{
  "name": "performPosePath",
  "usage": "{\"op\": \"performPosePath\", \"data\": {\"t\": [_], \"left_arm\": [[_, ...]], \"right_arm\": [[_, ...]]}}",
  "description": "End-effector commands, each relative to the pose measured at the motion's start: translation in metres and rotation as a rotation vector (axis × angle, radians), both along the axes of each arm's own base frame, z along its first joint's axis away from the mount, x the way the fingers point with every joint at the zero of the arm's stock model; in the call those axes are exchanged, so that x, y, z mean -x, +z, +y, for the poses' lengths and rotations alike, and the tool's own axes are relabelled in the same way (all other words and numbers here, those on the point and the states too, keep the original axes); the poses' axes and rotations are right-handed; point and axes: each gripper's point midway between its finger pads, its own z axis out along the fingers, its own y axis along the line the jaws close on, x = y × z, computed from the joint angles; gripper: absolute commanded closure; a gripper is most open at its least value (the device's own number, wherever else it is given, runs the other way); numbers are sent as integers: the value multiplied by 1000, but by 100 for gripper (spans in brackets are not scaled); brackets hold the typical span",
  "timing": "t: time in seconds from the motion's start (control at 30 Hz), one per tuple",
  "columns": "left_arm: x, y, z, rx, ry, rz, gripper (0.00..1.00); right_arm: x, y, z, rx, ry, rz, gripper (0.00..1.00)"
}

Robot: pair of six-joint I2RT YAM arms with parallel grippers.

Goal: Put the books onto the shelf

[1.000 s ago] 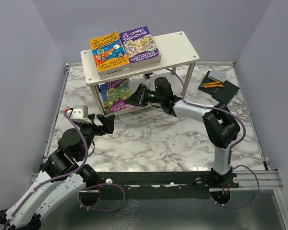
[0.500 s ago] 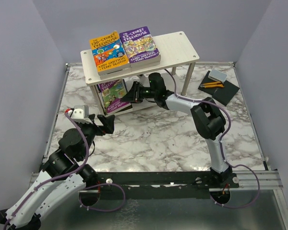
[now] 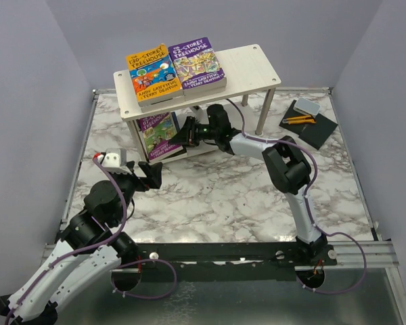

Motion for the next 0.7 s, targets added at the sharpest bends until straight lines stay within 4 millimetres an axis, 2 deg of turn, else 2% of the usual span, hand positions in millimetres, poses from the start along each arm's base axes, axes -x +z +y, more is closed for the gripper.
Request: {"op": "performPosePath", "data": {"t": [0.0,0.67], "left_arm": [[-3,-5,4,-26,27,9,1],[-3,-5,4,-28,25,9,1]], "right_arm": [[-10,16,10,-62,4,-54,99],[-1,-6,21,-37,18,-15,98]]}}
